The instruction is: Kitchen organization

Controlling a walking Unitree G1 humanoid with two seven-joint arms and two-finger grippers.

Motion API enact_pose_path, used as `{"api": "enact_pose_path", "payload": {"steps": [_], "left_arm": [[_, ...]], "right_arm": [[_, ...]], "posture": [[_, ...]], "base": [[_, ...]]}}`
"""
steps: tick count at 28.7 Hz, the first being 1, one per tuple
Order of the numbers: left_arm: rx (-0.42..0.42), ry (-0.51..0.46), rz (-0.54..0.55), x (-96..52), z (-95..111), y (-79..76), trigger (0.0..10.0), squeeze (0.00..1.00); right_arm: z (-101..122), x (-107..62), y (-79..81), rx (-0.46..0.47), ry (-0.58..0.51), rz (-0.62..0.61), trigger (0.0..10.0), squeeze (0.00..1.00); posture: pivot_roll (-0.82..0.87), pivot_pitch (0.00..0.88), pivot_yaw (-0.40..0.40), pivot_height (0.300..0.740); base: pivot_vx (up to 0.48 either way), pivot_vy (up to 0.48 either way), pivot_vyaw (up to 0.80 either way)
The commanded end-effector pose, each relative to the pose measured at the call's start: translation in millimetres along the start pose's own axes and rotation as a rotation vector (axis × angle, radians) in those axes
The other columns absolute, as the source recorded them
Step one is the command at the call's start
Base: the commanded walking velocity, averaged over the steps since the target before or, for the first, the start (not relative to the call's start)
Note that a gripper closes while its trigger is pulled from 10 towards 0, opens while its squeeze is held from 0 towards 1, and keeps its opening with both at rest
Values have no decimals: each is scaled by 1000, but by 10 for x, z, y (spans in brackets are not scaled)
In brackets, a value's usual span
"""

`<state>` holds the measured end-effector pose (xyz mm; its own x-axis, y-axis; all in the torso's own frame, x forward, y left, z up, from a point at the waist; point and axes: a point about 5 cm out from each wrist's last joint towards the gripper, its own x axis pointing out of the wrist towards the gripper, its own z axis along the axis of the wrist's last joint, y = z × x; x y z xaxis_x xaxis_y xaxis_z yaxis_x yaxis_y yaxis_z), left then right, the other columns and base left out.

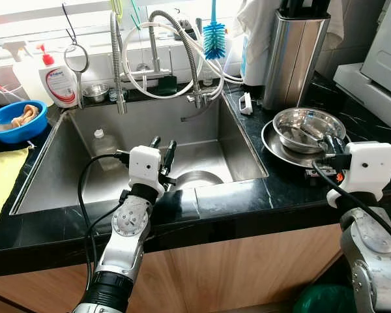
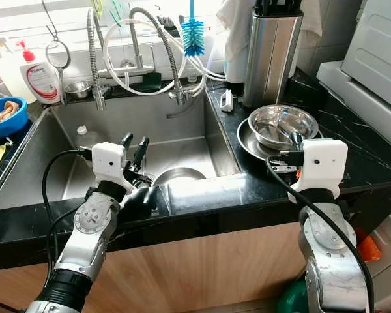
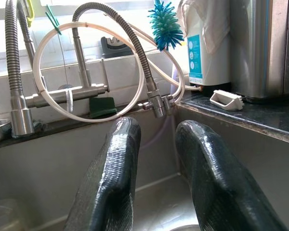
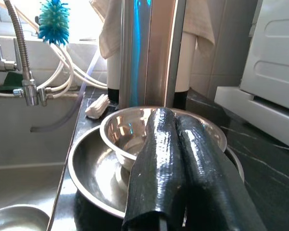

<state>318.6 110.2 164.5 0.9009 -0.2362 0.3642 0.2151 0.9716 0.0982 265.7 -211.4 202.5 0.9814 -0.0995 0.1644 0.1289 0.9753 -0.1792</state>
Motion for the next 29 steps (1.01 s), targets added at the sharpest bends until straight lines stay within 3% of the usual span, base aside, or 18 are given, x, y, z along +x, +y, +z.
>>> {"api": "enact_pose_path", "payload": {"steps": [1, 5, 6, 7, 8, 29], "left_arm": [[8, -5, -4, 28, 6, 4, 10000, 0], [9, -4, -4, 22, 4, 4, 10000, 0], [8, -4, -4, 20, 2, 1, 10000, 0], [8, -4, -5, 20, 2, 0, 10000, 0], [7, -5, -5, 18, 1, -2, 10000, 0], [8, -7, 2, 30, 3, 4, 10000, 0]], "right_arm": [[20, 26, -14, -5, -5, -8, 0, 0], [78, 51, 1, -24, -28, 3, 0, 0], [116, 63, 1, -26, -47, 3, 4627, 0], [125, 64, 0, -26, -51, 3, 4627, 0], [154, 79, -6, -27, -61, -1, 10000, 0], [499, 184, -11, -37, -231, 1, 10000, 0]], "posture": [[-185, 0, 73, 740], [-189, 0, 73, 740], [-189, 0, 73, 740], [-189, 0, 73, 740], [-189, 0, 73, 740], [-189, 0, 67, 740]], "base": [[0, 0, 0], [0, 0, 0], [0, 0, 0], [0, 0, 0], [0, 0, 0], [0, 0, 0]]}}
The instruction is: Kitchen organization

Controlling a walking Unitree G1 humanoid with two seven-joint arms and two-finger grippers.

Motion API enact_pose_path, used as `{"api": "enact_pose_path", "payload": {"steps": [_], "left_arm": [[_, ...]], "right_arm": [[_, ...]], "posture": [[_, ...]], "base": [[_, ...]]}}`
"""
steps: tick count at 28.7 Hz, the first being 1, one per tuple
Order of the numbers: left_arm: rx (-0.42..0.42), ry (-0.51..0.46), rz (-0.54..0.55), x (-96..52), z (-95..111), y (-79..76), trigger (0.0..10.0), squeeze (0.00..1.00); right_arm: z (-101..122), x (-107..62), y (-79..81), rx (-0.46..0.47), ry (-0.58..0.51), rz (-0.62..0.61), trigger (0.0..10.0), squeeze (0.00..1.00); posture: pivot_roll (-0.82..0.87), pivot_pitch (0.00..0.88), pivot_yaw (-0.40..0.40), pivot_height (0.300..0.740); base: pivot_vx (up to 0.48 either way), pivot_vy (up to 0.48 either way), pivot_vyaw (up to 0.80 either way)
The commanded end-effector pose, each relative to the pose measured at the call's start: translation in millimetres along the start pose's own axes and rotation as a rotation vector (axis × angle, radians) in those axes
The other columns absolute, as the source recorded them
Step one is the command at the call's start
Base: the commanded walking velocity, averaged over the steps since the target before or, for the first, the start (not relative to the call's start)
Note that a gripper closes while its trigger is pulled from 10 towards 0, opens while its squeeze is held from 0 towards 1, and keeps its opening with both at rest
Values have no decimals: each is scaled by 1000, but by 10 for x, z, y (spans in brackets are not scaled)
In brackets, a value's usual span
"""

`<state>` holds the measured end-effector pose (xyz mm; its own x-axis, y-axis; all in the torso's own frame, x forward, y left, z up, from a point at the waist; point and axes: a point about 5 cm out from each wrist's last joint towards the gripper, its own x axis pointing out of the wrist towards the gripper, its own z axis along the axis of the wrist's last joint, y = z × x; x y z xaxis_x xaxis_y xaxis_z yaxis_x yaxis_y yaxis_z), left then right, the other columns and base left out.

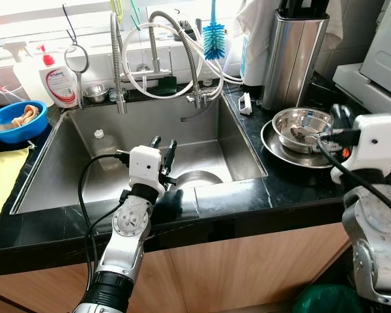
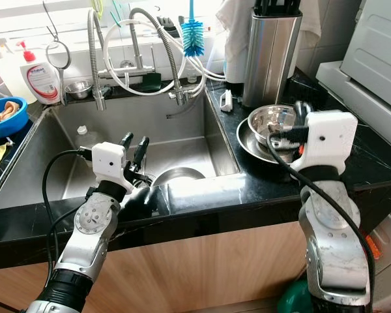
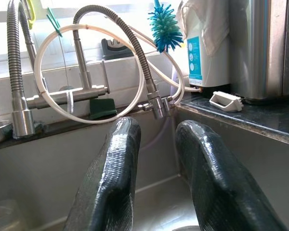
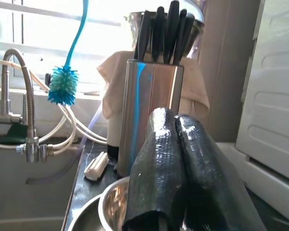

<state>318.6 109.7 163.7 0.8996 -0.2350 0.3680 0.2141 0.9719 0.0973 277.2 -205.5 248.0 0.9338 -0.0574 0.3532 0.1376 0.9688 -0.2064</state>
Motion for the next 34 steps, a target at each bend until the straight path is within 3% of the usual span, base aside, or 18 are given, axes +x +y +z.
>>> {"api": "enact_pose_path", "payload": {"steps": [1, 5, 11, 19, 20, 34], "left_arm": [[8, -3, 1, 32, 10, 8, 10000, 0], [7, -3, 1, 30, 8, 3, 10000, 0], [8, 4, 1, 24, -3, 5, 10000, 0], [14, 4, 1, 28, 3, 21, 10000, 0], [14, 5, 1, 27, 3, 22, 10000, 0], [17, 4, 3, 42, 15, 36, 10000, 0]], "right_arm": [[62, 19, -5, -8, -32, 2, 10000, 0], [9, 13, -4, -10, -8, 6, 10000, 0], [-256, -25, 28, -33, 148, 14, 10000, 0], [-307, -37, 120, -23, 173, 53, 10000, 0], [-306, -37, 112, -21, 174, 49, 10000, 1000], [-291, -15, 79, -28, 169, 34, 10000, 1000]], "posture": [[-189, 0, 66, 740], [-189, 0, 65, 740], [-186, 0, 64, 740], [-179, 0, 68, 740], [-179, 3, 66, 740], [-175, 29, 70, 740]], "base": [[0, 0, 0], [0, 0, 0], [0, 0, 0], [0, 0, 0], [0, 0, 0], [0, 0, 0]]}}
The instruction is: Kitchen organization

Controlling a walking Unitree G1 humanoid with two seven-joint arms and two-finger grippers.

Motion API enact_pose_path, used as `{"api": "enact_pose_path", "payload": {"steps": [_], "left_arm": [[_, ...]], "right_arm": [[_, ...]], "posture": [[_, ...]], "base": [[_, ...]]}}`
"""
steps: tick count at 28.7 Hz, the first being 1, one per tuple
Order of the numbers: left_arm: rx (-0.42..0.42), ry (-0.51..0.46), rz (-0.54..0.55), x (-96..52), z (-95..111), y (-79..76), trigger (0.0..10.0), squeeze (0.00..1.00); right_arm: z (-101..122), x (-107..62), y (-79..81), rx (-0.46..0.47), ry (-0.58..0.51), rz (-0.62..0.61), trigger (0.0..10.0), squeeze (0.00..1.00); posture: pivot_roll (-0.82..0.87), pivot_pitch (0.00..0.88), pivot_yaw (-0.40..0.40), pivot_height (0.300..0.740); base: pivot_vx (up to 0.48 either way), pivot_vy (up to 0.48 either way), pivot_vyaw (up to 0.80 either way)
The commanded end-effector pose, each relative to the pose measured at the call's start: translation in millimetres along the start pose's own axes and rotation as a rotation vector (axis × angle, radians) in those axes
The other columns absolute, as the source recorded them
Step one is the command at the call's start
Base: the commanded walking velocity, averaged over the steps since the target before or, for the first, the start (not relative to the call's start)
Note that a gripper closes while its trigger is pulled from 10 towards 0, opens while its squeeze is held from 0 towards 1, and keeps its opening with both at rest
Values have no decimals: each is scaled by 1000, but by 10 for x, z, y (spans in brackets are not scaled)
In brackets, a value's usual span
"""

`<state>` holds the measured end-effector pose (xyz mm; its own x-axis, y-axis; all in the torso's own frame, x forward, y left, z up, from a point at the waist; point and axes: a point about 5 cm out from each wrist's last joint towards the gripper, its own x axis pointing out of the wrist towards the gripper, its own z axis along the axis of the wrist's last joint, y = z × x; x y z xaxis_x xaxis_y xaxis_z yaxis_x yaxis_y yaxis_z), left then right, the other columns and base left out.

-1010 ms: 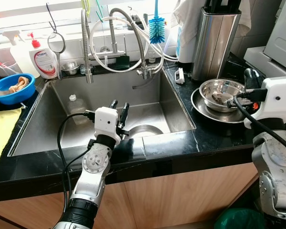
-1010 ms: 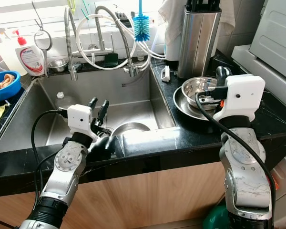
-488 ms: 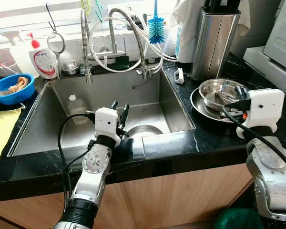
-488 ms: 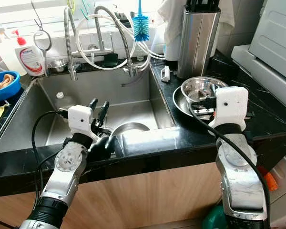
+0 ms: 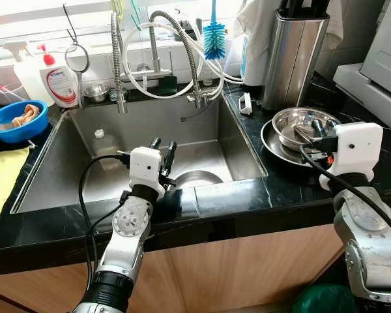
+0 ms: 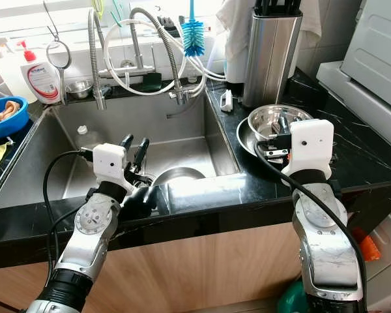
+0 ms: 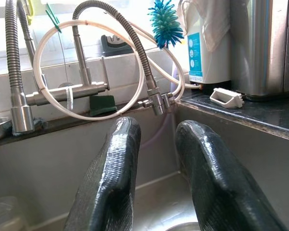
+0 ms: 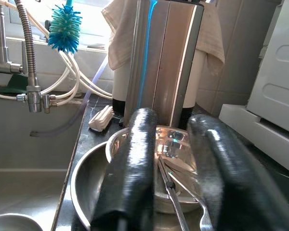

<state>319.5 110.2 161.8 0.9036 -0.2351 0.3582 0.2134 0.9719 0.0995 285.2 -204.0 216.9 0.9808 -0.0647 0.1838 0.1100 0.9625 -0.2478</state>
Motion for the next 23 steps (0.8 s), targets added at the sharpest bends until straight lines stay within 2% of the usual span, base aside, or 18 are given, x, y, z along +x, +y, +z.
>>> {"api": "enact_pose_path", "payload": {"steps": [1, 3, 4, 5, 7, 12, 17, 23], "left_arm": [[15, -6, 4, 41, 37, 33, 10000, 0], [16, -5, 2, 42, 36, 33, 10000, 0], [17, -4, 2, 43, 33, 34, 10000, 0], [16, -4, 2, 43, 32, 35, 10000, 0], [14, -3, 0, 44, 28, 28, 10000, 0], [10, -2, -5, 40, 23, 3, 10000, 0], [6, -4, -10, 39, 20, -13, 10000, 0], [5, -5, -13, 34, 14, -20, 10000, 0]], "right_arm": [[35, 20, -18, 5, -10, -4, 10000, 1000], [86, 11, -38, -5, -32, -13, 10000, 1000], [115, -29, -47, -11, -44, -20, 10000, 753], [122, -52, -49, -17, -47, -22, 10000, 0], [103, -144, -55, -18, -47, -24, 10000, 0], [57, -237, -72, -3, -28, -35, 10000, 0], [-33, -368, -38, -10, 36, -25, 10000, 0], [-48, -375, -25, 1, 41, -14, 10000, 0]], "posture": [[-175, 29, 70, 740], [-175, 33, 70, 740], [-175, 34, 70, 740], [-177, 35, 71, 740], [-180, 35, 72, 740], [-187, 25, 74, 740], [-190, 14, 72, 740], [-192, 0, 69, 740]], "base": [[0, 0, 0], [0, 0, 0], [0, 0, 0], [0, 0, 0], [0, 0, 0], [0, 0, 0], [0, 0, 0], [0, 0, 0]]}}
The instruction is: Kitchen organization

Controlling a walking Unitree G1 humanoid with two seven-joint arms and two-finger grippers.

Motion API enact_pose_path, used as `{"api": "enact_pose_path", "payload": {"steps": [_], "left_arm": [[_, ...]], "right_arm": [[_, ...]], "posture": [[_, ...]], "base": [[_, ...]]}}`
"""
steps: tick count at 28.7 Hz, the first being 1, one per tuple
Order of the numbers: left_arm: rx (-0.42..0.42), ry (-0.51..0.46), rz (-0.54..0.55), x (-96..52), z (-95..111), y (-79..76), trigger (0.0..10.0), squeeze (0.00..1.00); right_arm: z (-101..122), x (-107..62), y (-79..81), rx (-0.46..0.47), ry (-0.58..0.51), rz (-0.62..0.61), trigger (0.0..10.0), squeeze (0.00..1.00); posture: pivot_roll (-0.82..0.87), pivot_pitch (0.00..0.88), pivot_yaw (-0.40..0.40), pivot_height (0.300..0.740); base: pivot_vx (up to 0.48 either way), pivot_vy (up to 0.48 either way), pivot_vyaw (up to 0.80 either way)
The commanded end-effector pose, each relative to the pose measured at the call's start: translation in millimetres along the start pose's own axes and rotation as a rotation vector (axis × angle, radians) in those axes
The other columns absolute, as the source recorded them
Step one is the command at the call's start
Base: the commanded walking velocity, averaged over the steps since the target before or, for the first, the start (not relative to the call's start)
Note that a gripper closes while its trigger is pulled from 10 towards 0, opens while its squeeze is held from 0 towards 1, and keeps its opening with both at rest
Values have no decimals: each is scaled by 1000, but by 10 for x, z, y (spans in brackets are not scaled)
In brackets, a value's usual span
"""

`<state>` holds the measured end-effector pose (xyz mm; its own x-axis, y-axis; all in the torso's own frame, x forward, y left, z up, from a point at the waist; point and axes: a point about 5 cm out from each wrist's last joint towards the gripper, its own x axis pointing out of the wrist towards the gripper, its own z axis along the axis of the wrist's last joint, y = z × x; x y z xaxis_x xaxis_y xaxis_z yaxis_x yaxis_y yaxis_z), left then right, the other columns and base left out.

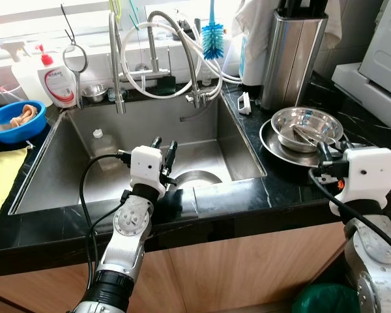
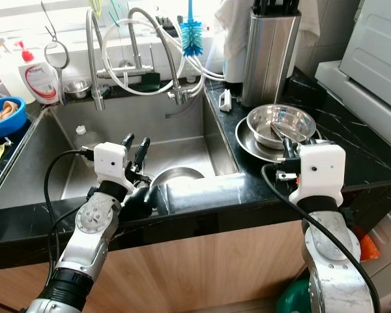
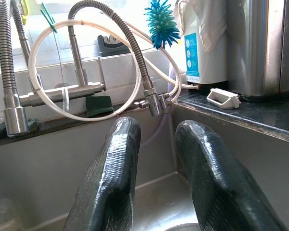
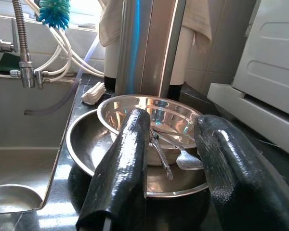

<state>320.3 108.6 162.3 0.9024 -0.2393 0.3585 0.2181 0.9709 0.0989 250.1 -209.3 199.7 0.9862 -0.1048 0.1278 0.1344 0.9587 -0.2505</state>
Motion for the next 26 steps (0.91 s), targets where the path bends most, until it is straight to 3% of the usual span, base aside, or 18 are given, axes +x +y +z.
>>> {"api": "enact_pose_path", "payload": {"steps": [1, 10, 26], "left_arm": [[7, -4, -9, 21, 12, -6, 10000, 0], [5, -3, -14, 11, 0, -25, 10000, 0], [2, -7, -13, 11, 8, -37, 10000, 0]], "right_arm": [[73, -7, 22, 8, -24, 10, 10000, 0], [-127, -25, 85, 30, 61, 37, 10000, 0], [-107, 70, 58, 30, 45, 18, 10000, 0]], "posture": [[-192, 0, 69, 740], [-192, 0, 68, 740], [-191, 0, 63, 740]], "base": [[0, 0, 0], [0, 0, 0], [0, 0, 0]]}}
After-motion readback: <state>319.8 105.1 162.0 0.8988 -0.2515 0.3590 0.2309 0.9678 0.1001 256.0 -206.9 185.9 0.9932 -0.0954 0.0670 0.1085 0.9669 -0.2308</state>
